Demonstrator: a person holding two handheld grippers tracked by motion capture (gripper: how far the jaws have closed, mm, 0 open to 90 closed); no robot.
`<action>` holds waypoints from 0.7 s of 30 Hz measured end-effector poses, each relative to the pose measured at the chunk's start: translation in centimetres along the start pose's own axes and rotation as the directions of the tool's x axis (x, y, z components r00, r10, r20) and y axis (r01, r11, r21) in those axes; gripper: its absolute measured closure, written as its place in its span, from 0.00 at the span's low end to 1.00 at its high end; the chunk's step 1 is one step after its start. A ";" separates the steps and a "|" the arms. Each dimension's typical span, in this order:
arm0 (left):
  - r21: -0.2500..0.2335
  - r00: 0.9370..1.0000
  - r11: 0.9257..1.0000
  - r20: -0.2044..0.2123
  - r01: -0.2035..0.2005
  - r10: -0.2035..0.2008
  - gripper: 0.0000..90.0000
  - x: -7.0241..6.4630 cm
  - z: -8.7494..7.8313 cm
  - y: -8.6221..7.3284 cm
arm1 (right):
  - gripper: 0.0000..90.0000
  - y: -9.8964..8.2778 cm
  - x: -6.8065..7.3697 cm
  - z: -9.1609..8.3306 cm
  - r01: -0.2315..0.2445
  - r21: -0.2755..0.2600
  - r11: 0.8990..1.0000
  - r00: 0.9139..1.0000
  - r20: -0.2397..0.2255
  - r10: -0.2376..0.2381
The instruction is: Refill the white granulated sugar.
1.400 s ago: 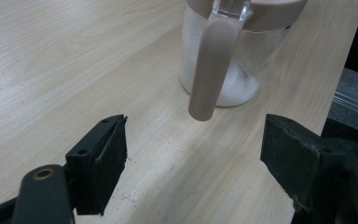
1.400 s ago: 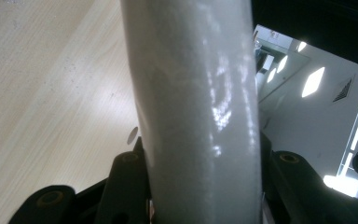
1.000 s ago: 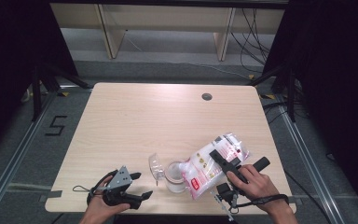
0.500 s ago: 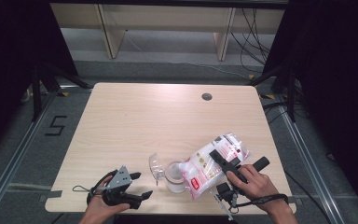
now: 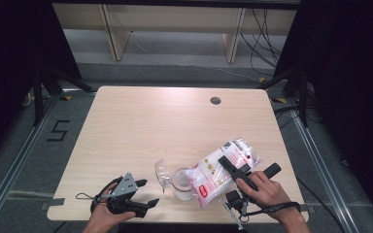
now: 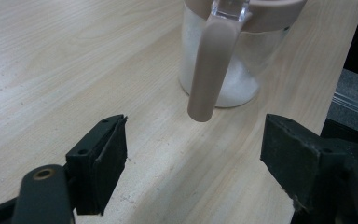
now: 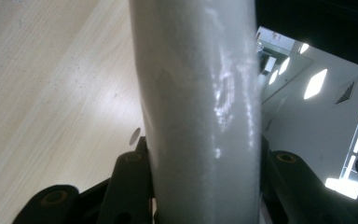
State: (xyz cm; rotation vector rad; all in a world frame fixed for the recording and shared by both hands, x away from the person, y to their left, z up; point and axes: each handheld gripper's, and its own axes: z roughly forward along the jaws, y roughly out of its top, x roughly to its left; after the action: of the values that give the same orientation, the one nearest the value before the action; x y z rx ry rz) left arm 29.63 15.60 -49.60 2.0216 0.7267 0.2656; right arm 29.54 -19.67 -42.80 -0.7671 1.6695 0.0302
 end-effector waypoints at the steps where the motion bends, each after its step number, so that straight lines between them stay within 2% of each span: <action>1: 0.001 1.000 1.000 0.000 -0.001 0.001 0.25 0.0 0.0 0.0 | 0.72 0.0 0.0 0.0 0.001 -0.001 1.000 1.000 0.006 -0.001; 4: 0.003 1.000 1.000 -0.002 0.002 -0.002 0.25 0.0 -0.1 0.0 | 0.72 0.1 -0.1 -0.1 -0.007 0.001 1.000 1.000 0.013 0.007; 7: 0.003 1.000 1.000 -0.002 0.001 -0.001 0.25 0.0 -0.1 0.0 | 0.73 0.1 -0.2 -0.2 0.005 -0.001 1.000 1.000 0.013 -0.005; 8: 0.002 1.000 1.000 -0.002 -0.004 0.004 0.25 0.1 -0.1 0.0 | 0.73 0.0 -0.1 -0.3 -0.006 0.005 1.000 1.000 0.012 0.006; 9: 0.003 1.000 1.000 -0.003 -0.004 0.004 0.25 0.1 -0.1 0.0 | 0.73 0.1 -0.3 -0.2 0.009 -0.006 1.000 1.000 0.016 -0.008; 14: 0.000 1.000 1.000 0.000 0.000 0.000 0.25 0.0 0.0 0.0 | 0.73 0.0 -0.2 -0.3 -0.016 -0.006 1.000 1.000 0.014 0.016; 18: 0.003 1.000 1.000 -0.001 0.003 -0.003 0.25 0.0 -0.1 0.0 | 0.73 0.0 -0.2 -0.3 -0.017 -0.006 1.000 1.000 0.015 0.017; 21: 0.022 1.000 1.000 -0.016 -0.018 0.018 0.25 0.1 -0.2 0.1 | 0.73 -0.1 -0.3 -0.4 -0.014 -0.008 1.000 1.000 0.019 0.014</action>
State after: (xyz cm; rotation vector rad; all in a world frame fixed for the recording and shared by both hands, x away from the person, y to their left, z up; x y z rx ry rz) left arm 29.67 15.82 -49.43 2.0498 0.7243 0.2855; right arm 29.29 -19.77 -42.45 -0.7592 1.6576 0.0541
